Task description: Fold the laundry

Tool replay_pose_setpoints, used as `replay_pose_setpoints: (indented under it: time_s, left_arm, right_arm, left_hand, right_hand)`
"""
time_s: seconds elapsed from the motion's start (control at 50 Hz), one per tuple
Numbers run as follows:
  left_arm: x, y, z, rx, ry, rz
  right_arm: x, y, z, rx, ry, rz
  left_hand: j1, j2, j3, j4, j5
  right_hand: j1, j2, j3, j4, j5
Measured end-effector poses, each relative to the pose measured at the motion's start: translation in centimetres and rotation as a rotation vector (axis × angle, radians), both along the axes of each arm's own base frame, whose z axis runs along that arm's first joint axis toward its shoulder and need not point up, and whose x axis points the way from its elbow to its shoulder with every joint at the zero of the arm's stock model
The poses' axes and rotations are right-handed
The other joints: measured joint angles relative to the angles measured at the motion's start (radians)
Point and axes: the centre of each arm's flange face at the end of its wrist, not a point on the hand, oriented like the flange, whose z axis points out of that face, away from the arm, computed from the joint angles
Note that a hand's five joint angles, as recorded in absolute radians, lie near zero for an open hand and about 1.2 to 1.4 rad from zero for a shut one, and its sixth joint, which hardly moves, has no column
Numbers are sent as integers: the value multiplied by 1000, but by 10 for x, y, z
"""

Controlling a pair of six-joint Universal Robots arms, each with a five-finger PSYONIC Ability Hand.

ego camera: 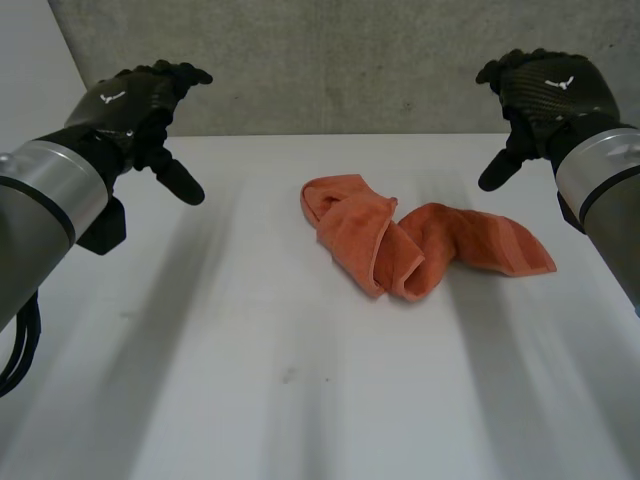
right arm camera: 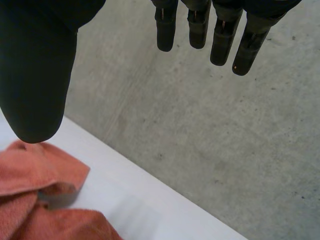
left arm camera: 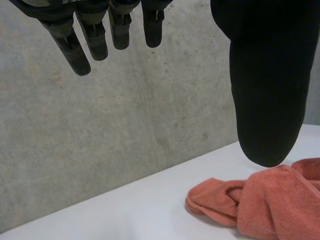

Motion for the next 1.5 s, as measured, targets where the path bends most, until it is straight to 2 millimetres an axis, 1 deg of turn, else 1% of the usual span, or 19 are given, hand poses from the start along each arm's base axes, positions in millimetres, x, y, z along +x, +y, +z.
replay_pose_setpoints:
  time_s: [0.16,0.34,0.48,0.64,0.74,0.86,0.9,0.92,0.94,0.98,1.06,1.08,1.14,1.16,1.18,1.2,1.34,1.4,1.5]
  left_arm:
    - [-11,-6,-28,63,-31,-24]
    - [-58,1,-77,102,-59,-153]
    - [-96,2,-106,73,-54,-240]
    - [-125,-4,-143,46,-108,-299]
    - [-124,-2,-154,48,-154,-300]
    - [-113,6,-151,57,-176,-291]
    - [-109,8,-148,57,-176,-286]
    - [-108,9,-146,58,-176,-284]
    - [-104,11,-143,57,-175,-279]
    - [-95,14,-134,52,-170,-264]
    - [-81,13,-122,40,-159,-231]
    - [-76,12,-117,33,-155,-218]
    - [-70,11,-111,24,-148,-200]
    - [-63,10,-104,13,-141,-180]
    - [-63,10,-104,13,-141,-180]
    - [-57,8,-97,3,-134,-160]
    - [-39,5,-83,-19,-118,-112]
    - [-32,4,-82,-15,-119,-100]
    - [-28,7,-89,12,-129,-103]
  right_arm:
    - [3,-12,-28,37,208,2]
    - [5,-27,-70,120,353,19]
    - [4,-53,-109,187,323,-2]
    - [6,-96,-148,232,110,12]
    - [16,-110,-172,284,13,82]
    - [24,-118,-195,334,-17,116]
    - [26,-118,-200,349,-15,121]
    - [26,-118,-201,353,-14,123]
    - [27,-117,-202,363,-11,126]
    - [29,-113,-199,378,-6,135]
    - [29,-104,-185,379,-9,151]
    - [30,-93,-168,370,-13,175]
    - [32,-80,-154,360,-16,206]
    - [37,-64,-138,349,-18,247]
    - [37,-64,-138,349,-18,247]
    - [44,-41,-123,338,-16,307]
    - [61,31,-92,340,19,483]
    - [61,58,-81,338,56,531]
    - [56,82,-73,328,112,560]
  left_hand:
    - [0,0,3,0,0]
    - [49,71,70,68,35]
    - [61,84,82,83,47]
    - [55,69,70,66,32]
    - [38,53,53,50,18]
    - [28,41,40,37,10]
    - [28,38,37,35,10]
    - [26,37,37,34,10]
    - [21,34,32,30,5]
    - [21,31,31,28,5]
    - [19,28,28,25,5]
    - [19,28,27,25,3]
    - [19,28,27,25,3]
    - [19,27,27,25,3]
    - [19,27,27,25,3]
    - [19,27,27,25,3]
    - [12,24,23,22,3]
    - [12,23,23,20,3]
    - [4,15,16,15,3]
  right_hand:
    - [0,0,0,0,0]
    - [0,0,0,0,0]
    - [0,0,0,0,0]
    - [0,0,0,0,0]
    - [0,0,0,0,0]
    - [17,33,36,26,27]
    - [200,264,254,235,225]
    - [200,264,254,235,225]
    - [437,530,505,485,453]
    - [696,905,887,886,823]
    - [697,936,939,951,852]
    - [697,936,945,951,852]
    - [697,936,949,951,852]
    - [697,936,955,951,852]
    - [697,936,955,951,852]
    - [697,942,961,951,857]
    - [697,945,964,951,864]
    - [697,945,965,951,864]
    - [697,945,965,953,864]
